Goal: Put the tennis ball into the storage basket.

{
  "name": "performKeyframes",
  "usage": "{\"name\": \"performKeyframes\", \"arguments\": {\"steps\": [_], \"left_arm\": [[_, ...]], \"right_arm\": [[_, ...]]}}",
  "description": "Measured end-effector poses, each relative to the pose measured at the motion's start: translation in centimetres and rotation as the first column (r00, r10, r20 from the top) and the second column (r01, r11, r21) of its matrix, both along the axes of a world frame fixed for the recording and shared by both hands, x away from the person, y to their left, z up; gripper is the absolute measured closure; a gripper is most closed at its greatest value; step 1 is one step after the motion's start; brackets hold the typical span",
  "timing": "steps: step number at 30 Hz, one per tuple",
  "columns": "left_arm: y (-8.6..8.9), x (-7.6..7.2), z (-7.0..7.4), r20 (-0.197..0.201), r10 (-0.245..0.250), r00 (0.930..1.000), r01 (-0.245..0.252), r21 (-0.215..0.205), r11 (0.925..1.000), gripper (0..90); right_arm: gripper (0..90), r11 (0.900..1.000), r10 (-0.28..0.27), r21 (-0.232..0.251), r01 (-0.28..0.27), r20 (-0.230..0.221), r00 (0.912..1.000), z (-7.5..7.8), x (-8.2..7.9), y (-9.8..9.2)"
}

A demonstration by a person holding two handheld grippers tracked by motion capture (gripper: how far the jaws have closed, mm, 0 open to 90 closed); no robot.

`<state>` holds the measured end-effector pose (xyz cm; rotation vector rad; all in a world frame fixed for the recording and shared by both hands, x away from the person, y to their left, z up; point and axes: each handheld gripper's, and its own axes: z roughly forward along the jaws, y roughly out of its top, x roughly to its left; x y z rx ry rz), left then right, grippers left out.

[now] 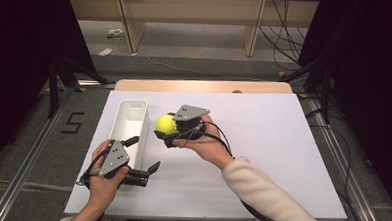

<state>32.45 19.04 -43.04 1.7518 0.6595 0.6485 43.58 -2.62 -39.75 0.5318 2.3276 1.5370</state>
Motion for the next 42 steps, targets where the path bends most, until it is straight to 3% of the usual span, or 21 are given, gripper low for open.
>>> {"name": "performKeyframes", "arguments": {"steps": [42], "left_arm": [[0.0,0.0,0.0,0.006,-0.004,1.0,0.004,0.001,1.0,0.0]], "right_arm": [[26.7,1.0,0.015,0.007,-0.015,0.005,0.9999,0.6,0.5,1.5]]}}
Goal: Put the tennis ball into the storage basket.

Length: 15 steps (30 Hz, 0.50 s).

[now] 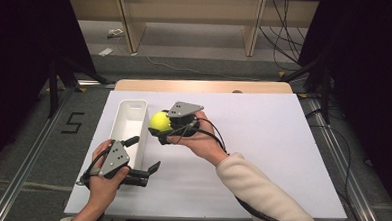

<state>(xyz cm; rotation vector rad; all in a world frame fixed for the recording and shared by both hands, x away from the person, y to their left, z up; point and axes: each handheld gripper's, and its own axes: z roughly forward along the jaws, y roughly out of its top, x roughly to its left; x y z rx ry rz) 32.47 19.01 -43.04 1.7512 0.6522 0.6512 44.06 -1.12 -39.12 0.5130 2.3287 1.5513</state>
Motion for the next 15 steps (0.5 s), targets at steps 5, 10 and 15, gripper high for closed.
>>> {"name": "performKeyframes", "arguments": {"steps": [5,10,15], "left_arm": [[-0.01,0.0,0.0,-0.001,-0.001,1.0,0.001,-0.001,1.0,0.0],[-0.02,-0.01,0.0,0.0,-0.001,1.0,0.001,0.0,1.0,0.0],[0.01,-0.02,0.04,0.001,0.0,1.0,0.0,0.0,1.0,0.0]], "right_arm": [[26.7,1.0,0.0,0.004,0.0,-0.004,1.0,-0.04,0.09,0.22],[26.7,1.0,0.004,0.004,-0.004,-0.007,1.0,-0.03,0.21,0.45],[26.7,1.0,0.004,0.005,-0.004,-0.006,1.0,0.02,0.27,0.64]]}}
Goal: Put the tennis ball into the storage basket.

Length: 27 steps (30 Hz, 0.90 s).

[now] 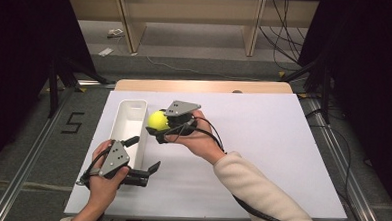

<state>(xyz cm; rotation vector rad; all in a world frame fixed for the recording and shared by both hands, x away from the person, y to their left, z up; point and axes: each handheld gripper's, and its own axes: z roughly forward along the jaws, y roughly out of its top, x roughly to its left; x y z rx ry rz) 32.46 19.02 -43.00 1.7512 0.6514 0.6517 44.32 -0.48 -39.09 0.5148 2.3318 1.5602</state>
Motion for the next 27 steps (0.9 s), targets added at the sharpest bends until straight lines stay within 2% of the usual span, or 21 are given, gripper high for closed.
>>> {"name": "performKeyframes", "arguments": {"steps": [27], "left_arm": [[-0.03,-0.03,0.01,0.0,0.0,1.0,0.0,0.0,1.0,0.0]], "right_arm": [[26.7,1.0,0.01,-0.003,-0.01,-0.013,0.9999,0.01,0.5,1.02]]}}
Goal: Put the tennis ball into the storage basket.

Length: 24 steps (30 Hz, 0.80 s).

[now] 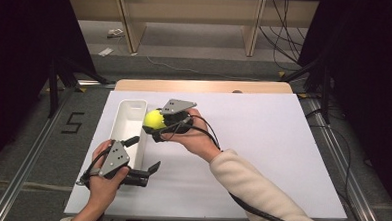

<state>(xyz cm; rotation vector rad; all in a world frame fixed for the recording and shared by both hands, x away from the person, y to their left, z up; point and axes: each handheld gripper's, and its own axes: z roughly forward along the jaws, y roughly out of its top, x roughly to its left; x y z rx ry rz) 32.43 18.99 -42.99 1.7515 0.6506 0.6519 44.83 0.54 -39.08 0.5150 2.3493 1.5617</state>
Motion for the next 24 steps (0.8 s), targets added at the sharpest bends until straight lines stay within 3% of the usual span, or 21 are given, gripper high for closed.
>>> {"name": "performKeyframes", "arguments": {"steps": [24], "left_arm": [[-0.06,-0.04,-0.01,0.0,0.0,1.0,0.0,-0.001,1.0,0.0]], "right_arm": [[26.7,1.0,-0.005,-0.005,0.005,0.001,1.0,0.18,0.69,0.63]]}}
